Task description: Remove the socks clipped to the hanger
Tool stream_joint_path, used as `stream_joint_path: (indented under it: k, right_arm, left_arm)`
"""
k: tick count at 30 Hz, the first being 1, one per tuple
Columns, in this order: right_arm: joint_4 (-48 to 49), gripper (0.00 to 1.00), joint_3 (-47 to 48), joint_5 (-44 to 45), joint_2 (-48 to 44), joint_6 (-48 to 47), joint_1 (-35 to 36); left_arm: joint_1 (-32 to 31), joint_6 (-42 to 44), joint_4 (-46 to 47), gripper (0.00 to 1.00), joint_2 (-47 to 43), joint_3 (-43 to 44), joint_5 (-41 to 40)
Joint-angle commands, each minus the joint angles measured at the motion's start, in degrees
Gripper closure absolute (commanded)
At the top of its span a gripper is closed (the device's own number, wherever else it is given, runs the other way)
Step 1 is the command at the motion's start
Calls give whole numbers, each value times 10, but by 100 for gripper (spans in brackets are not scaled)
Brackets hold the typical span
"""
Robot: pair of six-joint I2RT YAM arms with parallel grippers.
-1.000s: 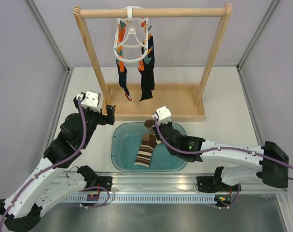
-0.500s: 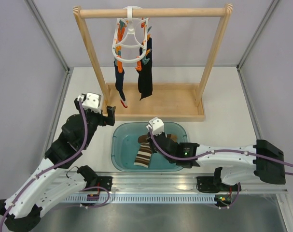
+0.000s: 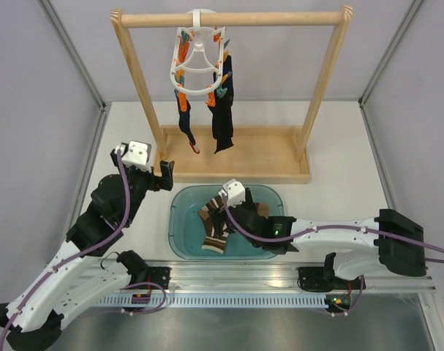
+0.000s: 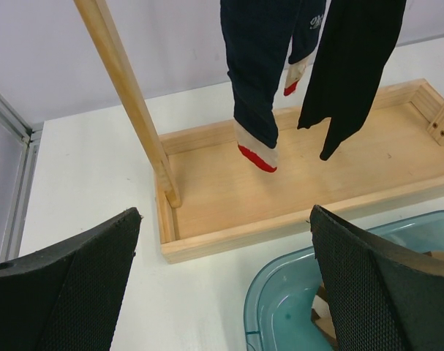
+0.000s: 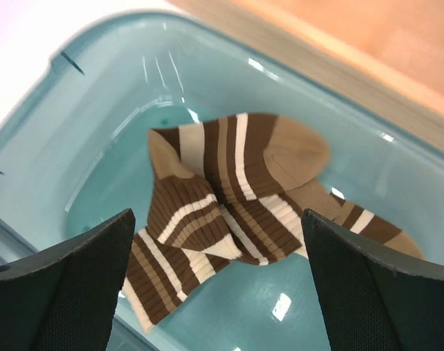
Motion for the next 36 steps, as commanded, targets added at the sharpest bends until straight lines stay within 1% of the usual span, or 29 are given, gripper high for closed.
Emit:
stream_joint_path:
  k: [1,8,12,13,15,16,17,19,20,22,24,26,28,36]
  right_arm:
    - [17,2,4,26,-59,-22,1]
    - [72,2,-55,32,-149,-44,-1]
    - [120,2,-72,18,-170,-61,-12]
    - [148,2,-72,8,-169,-67,-17]
    - [183,2,-70,-12,-154,-85,-32]
    - [218,2,-66,-23,-145,-88,-41]
    - [235,2,-58,-56,-123,-87,-64]
    - [291,2,-44,-91,-79,-83,-88]
    - [307,2,-26,-106,-62,-83,-102]
    - [335,2,4,-137,-11,-95,-109]
    - [345,2,57,-161,24,-104,-112]
    - [358,3,102,-166,70,-117,-112]
    - [371,4,124,-158,106,-129,-112]
    - [395,4,199,-107,177,-182,-113]
  left_arm:
    - [1,-14,17,0,-2,-2,2]
    - [1,-15,18,0,-2,-4,16]
    - [1,-14,18,0,1,-4,17]
    - [1,-15,18,0,1,-4,18]
    - [1,-14,18,0,4,-4,19]
    - [1,-15,18,0,2,-5,20]
    - [1,-14,18,0,2,-5,20]
    - [1,-15,18,0,4,-5,19]
    - [3,-15,18,0,4,-6,18]
    - [2,-15,18,0,3,-7,15]
    - [2,-15,18,0,3,-8,14]
    - [2,-14,18,0,2,-9,14]
    - [3,-14,19,0,1,-9,11]
    - [5,-15,22,0,0,-11,21]
